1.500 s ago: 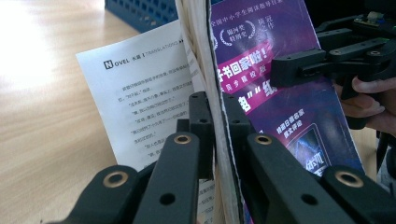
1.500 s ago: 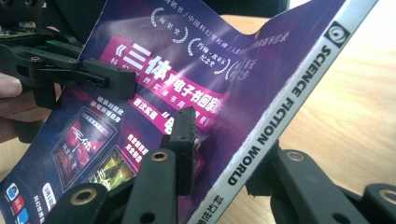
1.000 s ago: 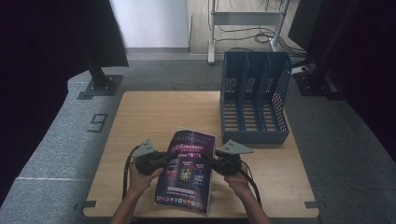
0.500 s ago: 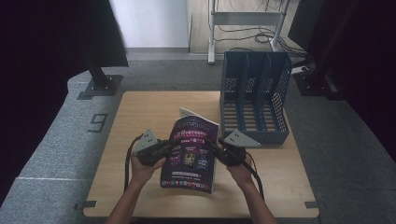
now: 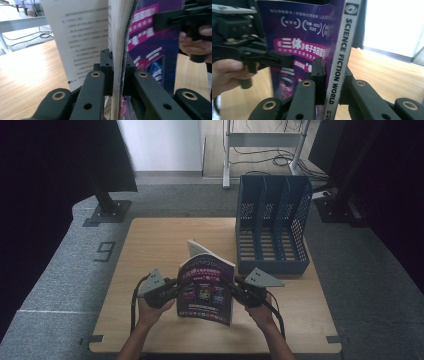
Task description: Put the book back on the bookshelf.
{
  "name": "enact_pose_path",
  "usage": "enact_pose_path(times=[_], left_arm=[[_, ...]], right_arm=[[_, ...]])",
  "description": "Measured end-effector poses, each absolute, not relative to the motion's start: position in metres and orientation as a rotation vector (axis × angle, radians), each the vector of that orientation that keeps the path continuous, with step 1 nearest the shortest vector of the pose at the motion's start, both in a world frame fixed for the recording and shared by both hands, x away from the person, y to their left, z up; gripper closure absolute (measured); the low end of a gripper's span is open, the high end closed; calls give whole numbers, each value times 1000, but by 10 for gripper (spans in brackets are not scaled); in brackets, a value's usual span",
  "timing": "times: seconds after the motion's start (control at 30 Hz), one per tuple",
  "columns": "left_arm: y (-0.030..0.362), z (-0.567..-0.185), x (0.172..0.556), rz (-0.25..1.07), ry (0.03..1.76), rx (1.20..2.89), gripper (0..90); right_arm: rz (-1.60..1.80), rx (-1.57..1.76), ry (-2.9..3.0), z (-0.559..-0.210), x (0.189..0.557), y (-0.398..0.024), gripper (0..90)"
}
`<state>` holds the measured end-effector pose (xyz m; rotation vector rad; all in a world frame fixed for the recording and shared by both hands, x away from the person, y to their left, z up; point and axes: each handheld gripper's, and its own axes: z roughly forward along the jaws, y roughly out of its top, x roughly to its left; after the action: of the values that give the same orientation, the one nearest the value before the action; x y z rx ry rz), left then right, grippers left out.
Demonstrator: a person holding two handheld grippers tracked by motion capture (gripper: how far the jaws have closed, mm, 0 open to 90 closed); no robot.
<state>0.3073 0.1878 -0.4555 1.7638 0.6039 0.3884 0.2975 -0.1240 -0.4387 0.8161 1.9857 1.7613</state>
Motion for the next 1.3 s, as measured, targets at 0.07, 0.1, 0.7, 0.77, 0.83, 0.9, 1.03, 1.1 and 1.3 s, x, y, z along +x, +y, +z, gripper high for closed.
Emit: enact_pose_path(times=[0.07, 0.1, 0.7, 0.77, 0.83, 0.9, 1.03, 1.1, 1.3], left_arm=[[190, -455, 306, 375, 599, 1757, 812], [190, -455, 306, 369, 595, 1756, 814], [195, -456, 311, 268, 629, 1751, 863], [194, -458, 312, 298, 639, 1774, 794], [193, -459, 313, 303, 638, 1779, 772], [192, -459, 312, 293, 629, 1771, 764], [190, -461, 313, 312, 650, 1767, 667], [189, -461, 313, 314, 655, 1762, 654], [190, -458, 310, 330, 674, 1746, 766]], right_arm=[[1782, 785, 2001, -438, 294, -124, 795], [1789, 774, 2012, -438, 293, -125, 795], [1711, 787, 2064, -438, 304, -113, 805], [1724, 763, 2059, -438, 300, -113, 807], [1734, 757, 2057, -438, 298, -113, 809], [1756, 748, 2060, -439, 294, -116, 810], [1781, 745, 2063, -440, 290, -123, 810], [1789, 744, 2063, -441, 289, -126, 809], [1786, 745, 2066, -441, 288, -129, 804]])
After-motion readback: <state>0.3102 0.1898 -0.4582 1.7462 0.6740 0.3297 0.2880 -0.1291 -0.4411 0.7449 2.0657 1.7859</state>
